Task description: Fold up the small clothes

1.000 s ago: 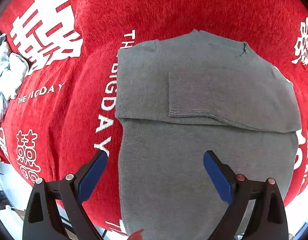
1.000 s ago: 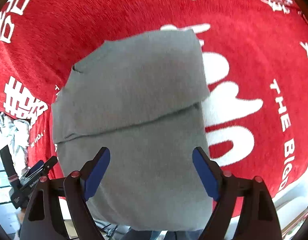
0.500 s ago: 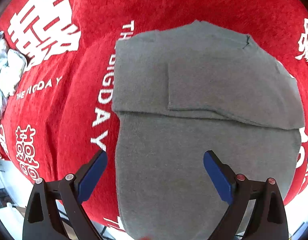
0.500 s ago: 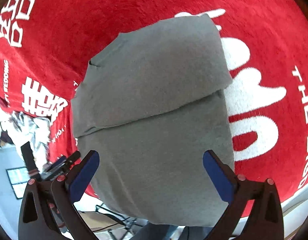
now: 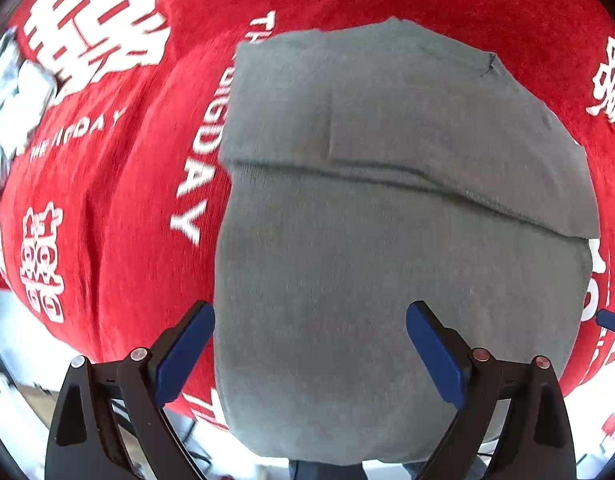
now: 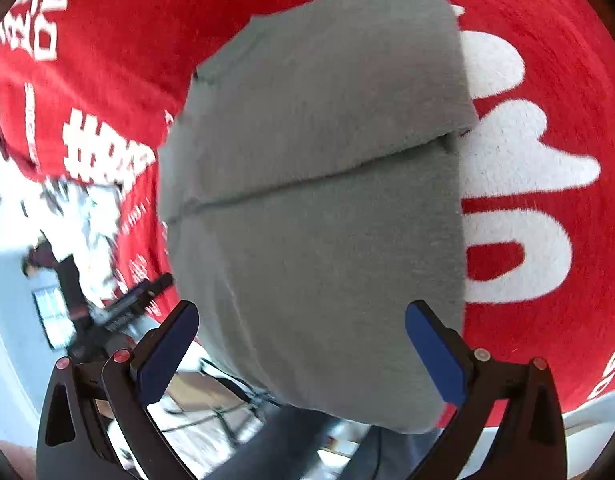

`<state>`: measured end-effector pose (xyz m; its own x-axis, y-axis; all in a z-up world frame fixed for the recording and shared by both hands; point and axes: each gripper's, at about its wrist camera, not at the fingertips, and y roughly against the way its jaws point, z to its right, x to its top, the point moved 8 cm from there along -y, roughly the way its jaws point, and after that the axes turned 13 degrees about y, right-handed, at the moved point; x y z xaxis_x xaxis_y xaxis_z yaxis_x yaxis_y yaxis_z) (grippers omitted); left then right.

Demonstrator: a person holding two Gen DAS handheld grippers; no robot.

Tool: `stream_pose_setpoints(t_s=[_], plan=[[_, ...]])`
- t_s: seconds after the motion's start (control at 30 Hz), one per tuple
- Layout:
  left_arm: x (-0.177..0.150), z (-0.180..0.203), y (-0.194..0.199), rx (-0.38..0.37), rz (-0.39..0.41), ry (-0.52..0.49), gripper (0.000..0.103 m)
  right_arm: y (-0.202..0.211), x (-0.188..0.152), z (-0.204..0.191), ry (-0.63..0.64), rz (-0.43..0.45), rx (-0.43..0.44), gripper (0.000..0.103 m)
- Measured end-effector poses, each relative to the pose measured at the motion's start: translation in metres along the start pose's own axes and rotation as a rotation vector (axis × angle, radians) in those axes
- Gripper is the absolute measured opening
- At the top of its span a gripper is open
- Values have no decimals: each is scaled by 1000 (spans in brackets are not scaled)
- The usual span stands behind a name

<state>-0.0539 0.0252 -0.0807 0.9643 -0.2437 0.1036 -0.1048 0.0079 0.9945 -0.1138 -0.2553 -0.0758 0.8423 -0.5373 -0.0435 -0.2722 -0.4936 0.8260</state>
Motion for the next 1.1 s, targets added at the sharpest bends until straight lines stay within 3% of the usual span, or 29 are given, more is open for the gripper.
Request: stream_pose_setpoints(t_s=[0.13, 0.3, 0.47, 0.57, 0.83, 1.1], plan=[[-25, -12, -2, -5, -9, 49, 97, -7, -7, 12, 3, -33, -6, 103], [-58, -23, -11, 7, -43, 28, 97, -18, -30, 7, 60, -91, -2, 103], [-85, -40, -23, -22, -79, 13, 97, -16, -56, -2, 65, -28, -28, 103], [-102, -54, -29, -33, -91, 9, 97, -21, -81, -8, 34, -25, 19, 103], [-153, -83, -59, -74, -153, 6, 97, -49, -155, 4, -10, -105, 22, 103], [-187, -70, -88, -124, -192, 0, 97, -96, -203, 42, -78, -170, 1, 103]])
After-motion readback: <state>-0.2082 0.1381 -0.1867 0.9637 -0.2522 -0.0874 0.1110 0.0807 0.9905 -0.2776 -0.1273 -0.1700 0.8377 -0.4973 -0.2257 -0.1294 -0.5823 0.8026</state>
